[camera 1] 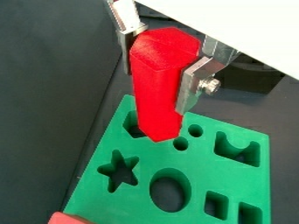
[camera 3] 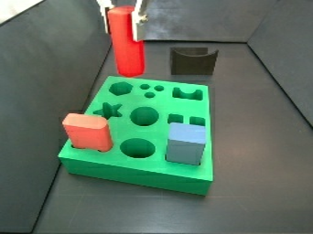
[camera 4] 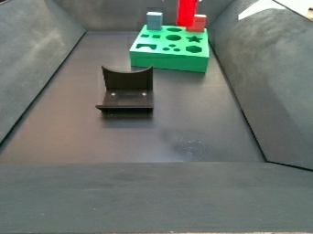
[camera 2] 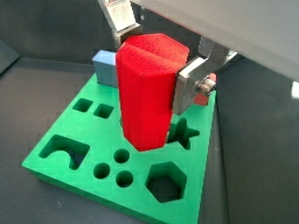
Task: Pick up the hexagon object. Move up. Place the hexagon object on the fixture. Regrasp the hexagon object. Move to above the board. Insert the hexagon object.
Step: Insert the hexagon object.
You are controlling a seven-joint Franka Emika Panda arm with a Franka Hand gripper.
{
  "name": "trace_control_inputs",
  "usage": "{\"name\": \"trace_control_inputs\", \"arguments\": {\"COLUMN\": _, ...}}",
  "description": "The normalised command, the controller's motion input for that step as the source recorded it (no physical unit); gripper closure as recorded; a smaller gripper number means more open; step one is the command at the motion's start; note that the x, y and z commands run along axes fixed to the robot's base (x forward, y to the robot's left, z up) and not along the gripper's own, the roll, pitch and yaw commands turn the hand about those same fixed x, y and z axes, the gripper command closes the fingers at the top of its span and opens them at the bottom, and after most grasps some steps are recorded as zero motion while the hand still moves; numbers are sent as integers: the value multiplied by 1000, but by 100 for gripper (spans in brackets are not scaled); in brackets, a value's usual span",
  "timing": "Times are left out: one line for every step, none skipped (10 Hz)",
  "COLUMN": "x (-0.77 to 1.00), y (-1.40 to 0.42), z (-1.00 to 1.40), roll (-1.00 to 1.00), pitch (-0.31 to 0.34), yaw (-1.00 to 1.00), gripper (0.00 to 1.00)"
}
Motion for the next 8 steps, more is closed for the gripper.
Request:
{"name": "trace_control_inputs", "arguments": {"x": -37, "y": 189, "z": -334, "roll": 41, "pitch": 0, "yaw": -169, "gripper": 100}}
{"name": "trace_control_inputs", "arguments": {"x": -103, "y": 180, "z": -354, "roll": 56, "pitch": 0, "yaw": -160, "gripper": 100}}
{"name": "trace_control_inputs", "arguments": {"x": -100, "y": 203, "z": -331, "roll": 39, "pitch": 0, "yaw": -160, "gripper": 100}}
{"name": "trace_control_inputs", "arguments": {"x": -103, "y": 174, "z": -331, "roll": 39, "pitch": 9, "yaw": -166, "gripper": 100}}
{"name": "trace_control_inputs", "arguments": {"x": -120, "y": 180, "z": -317, "roll": 10, "pitch": 21, "yaw": -260, "gripper": 100}}
{"name": "trace_control_inputs", "arguments": {"x": -109, "y": 226, "z": -311, "roll": 0, "pitch": 49, "yaw": -237, "gripper": 100}}
{"name": "trace_control_inputs", "arguments": {"x": -163, "y": 151, "z": -249, "roll": 0, "pitch": 49, "yaw": -257, "gripper": 100}}
{"name": "trace_control_inputs", "arguments": {"x": -126, "y": 0, "z": -197, "roll": 0, "pitch": 23, "yaw": -154, "gripper": 100}}
